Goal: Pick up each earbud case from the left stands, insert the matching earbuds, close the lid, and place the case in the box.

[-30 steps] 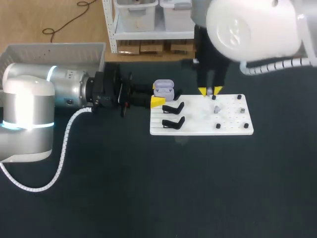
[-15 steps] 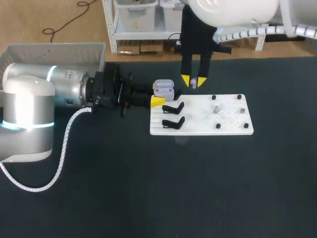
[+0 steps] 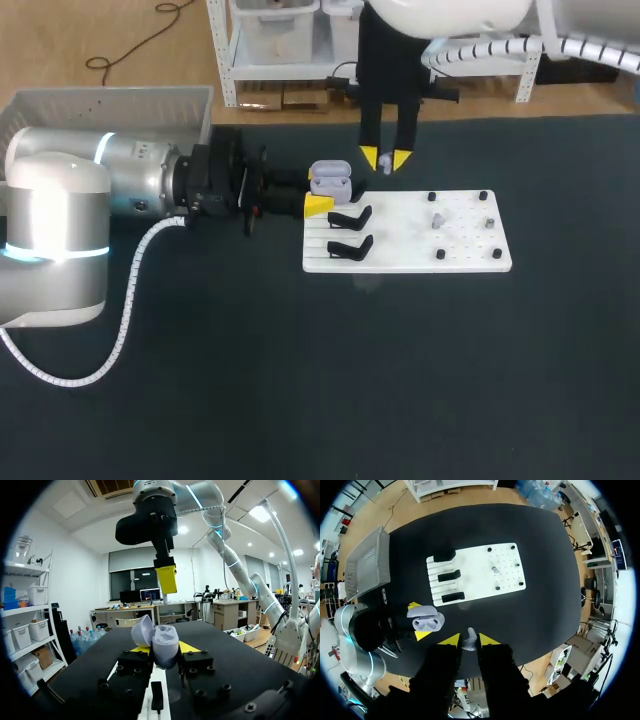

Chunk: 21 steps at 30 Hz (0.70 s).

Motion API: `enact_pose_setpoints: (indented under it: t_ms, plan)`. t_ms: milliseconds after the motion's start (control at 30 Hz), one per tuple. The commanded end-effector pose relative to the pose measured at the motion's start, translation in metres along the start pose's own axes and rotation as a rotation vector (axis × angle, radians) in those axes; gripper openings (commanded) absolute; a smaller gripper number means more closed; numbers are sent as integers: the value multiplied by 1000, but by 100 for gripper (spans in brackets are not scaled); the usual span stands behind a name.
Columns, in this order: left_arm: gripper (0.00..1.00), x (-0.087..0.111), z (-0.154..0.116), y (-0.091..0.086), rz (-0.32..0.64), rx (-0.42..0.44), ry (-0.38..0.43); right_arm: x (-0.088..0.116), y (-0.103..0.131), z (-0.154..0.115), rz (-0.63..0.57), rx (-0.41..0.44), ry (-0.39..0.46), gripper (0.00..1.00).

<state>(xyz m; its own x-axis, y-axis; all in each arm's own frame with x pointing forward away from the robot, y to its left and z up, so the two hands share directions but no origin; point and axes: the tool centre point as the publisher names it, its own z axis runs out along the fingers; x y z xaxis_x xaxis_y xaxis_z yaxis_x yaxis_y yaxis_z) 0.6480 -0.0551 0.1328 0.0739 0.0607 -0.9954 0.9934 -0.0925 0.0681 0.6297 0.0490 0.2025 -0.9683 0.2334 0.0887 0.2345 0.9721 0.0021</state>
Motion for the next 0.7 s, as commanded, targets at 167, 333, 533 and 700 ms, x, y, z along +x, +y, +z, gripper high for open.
enact_pose_setpoints:
  t_ms: [167, 333, 533, 700]
  plan:
    - [0, 1, 0, 0, 3, -2, -3, 5, 20, -17, 135, 13, -37, 0]
    - [0, 1, 0, 0, 3, -2, -3, 14, 36, -19, 191, 25, -46, 0]
    - [0, 1, 0, 0, 3, -2, -3, 18, 48, -16, 251, 17, -24, 0]
    - [0, 1, 0, 0, 3, -2, -3, 20, 52, -10, 311, 17, -19, 0]
